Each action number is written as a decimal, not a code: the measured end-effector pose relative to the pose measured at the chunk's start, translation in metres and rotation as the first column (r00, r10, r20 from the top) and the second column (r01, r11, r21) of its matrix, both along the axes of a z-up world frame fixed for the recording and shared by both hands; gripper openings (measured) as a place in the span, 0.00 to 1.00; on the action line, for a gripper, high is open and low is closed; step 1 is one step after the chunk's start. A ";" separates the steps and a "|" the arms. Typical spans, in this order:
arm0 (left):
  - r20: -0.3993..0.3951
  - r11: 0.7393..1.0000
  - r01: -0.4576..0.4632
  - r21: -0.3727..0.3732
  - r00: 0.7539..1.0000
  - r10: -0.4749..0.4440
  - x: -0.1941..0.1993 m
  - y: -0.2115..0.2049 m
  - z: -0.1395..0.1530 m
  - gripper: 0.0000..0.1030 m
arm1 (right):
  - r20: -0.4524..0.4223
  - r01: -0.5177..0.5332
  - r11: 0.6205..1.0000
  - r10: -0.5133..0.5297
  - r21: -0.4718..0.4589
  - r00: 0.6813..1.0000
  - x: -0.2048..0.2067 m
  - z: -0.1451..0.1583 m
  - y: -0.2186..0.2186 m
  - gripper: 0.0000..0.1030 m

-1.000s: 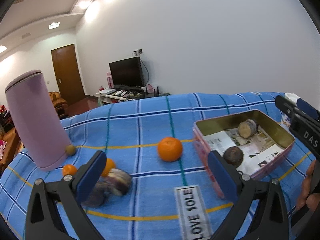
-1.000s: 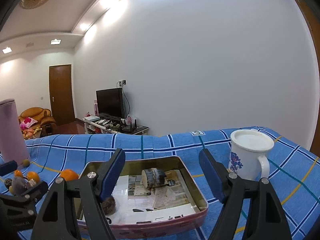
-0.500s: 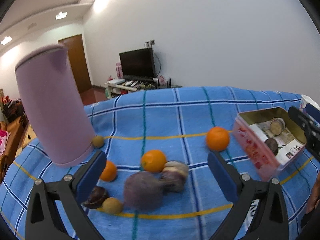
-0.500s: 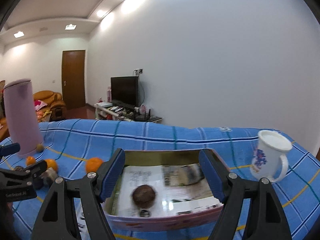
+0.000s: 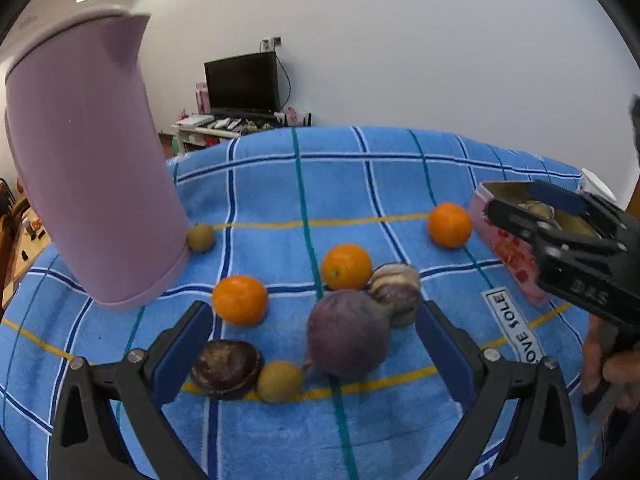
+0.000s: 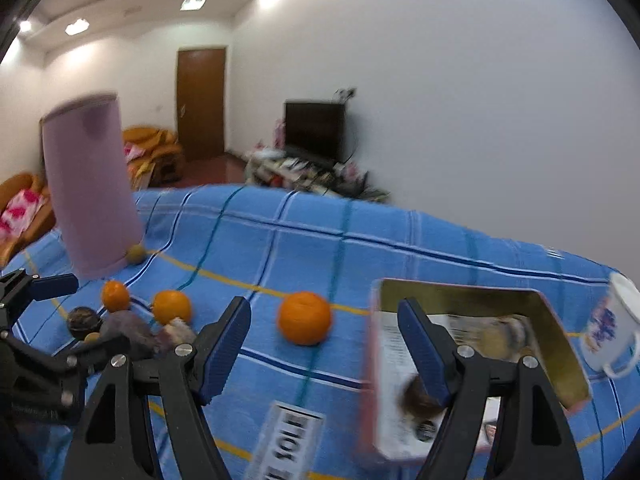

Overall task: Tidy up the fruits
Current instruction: 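Grasp an orange with the right tool while the left tool grasps the purple beet, then carry the orange and beet over the tin and open the right tool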

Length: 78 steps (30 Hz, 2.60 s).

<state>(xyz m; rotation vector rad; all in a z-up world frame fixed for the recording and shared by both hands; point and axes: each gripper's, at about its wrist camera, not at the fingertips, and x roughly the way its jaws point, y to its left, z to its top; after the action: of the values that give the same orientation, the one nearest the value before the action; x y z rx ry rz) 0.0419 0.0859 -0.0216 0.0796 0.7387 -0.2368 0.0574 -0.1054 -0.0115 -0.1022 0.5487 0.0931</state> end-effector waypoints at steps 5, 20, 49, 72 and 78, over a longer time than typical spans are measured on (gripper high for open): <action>0.001 1.000 -0.005 0.025 1.000 0.005 0.002 -0.002 -0.002 0.99 | -0.128 -0.034 0.998 0.027 -0.058 0.991 0.038 -0.017 0.027 0.57; -0.075 0.999 0.027 -0.043 0.997 -0.031 0.015 -0.005 -0.011 0.78 | -0.263 0.040 0.992 -0.071 -0.122 0.962 0.092 -0.047 0.031 0.56; -0.043 0.992 -0.001 -0.130 0.999 -0.004 0.011 0.015 -0.009 0.51 | -0.103 -0.070 0.996 0.075 0.050 0.992 -0.021 -0.020 0.017 0.47; 0.225 0.992 -0.115 -0.057 0.966 0.125 -0.023 -0.013 0.018 0.51 | 0.121 -0.049 0.999 0.050 -0.010 0.991 -0.053 0.002 0.012 0.47; 0.221 0.992 -0.115 -0.046 0.968 0.122 -0.029 -0.026 0.017 0.51 | 0.131 -0.039 0.999 0.040 -0.011 0.991 -0.061 0.003 0.001 0.47</action>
<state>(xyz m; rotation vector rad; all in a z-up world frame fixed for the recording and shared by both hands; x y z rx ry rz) 0.0133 0.0599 -0.0041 0.0299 0.5133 -0.1226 -0.0035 -0.1046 -0.0086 -0.1267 0.4157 0.1216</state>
